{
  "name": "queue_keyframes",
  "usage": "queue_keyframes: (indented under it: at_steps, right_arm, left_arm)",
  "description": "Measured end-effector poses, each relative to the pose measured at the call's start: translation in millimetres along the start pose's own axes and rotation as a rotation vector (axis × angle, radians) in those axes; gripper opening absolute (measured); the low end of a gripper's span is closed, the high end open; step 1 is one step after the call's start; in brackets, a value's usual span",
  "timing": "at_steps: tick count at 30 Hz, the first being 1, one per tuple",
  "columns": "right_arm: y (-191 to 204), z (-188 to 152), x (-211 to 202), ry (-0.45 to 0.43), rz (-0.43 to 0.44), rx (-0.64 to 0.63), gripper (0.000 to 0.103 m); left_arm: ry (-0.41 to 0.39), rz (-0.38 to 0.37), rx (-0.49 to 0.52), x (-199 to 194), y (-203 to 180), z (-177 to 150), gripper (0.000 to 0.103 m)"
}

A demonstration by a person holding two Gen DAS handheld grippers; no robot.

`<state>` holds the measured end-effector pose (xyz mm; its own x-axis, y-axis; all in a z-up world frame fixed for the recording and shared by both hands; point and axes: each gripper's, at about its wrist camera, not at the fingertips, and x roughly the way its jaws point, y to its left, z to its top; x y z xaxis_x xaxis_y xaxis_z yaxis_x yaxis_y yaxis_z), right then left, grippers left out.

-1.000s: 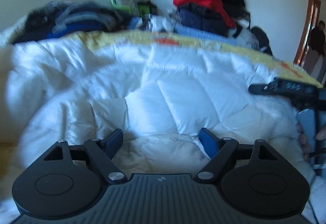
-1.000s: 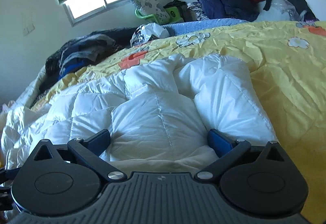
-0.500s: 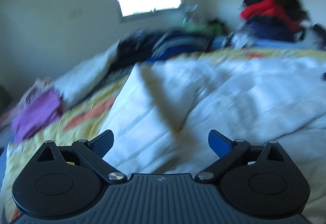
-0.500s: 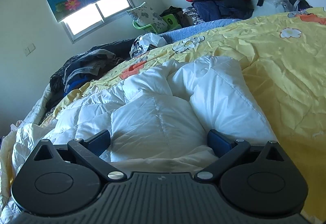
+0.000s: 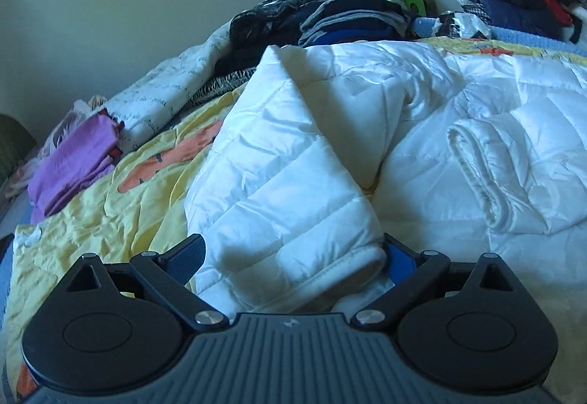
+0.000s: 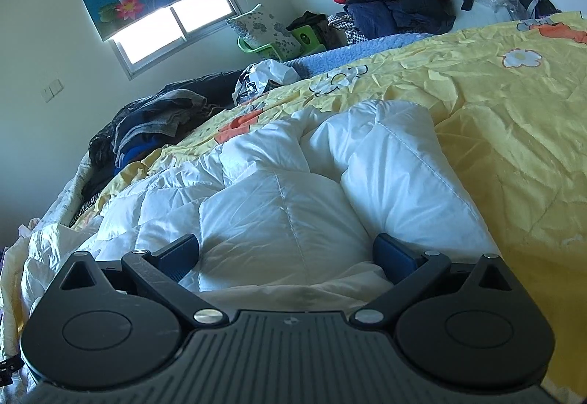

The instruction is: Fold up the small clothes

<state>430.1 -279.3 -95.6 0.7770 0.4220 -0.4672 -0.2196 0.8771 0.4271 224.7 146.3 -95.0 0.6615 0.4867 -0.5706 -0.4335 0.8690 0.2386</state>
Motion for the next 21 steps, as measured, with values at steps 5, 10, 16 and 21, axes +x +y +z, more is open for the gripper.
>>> queue_keyframes:
  at_steps: [5,10,16,21]
  right_arm:
    - [-1,0,-1,-0.001,0.000,0.003,0.101]
    - [-1,-1,-1,-0.005,0.003,0.010,0.101]
    - [-1,-2,-2,-0.010,0.010,0.024,0.101]
    - [3,-2,-1,-0.003,-0.003,0.013,0.101]
  left_arm:
    - [0.054,-0.069,-0.051,8,12,7,0.042]
    - [0.080,-0.102,-0.096,10,21,10,0.037]
    - [0.126,-0.237,-0.315,4,58,24,0.010]
    - [0.153,-0.364,-0.494,-10,83,47,0.010]
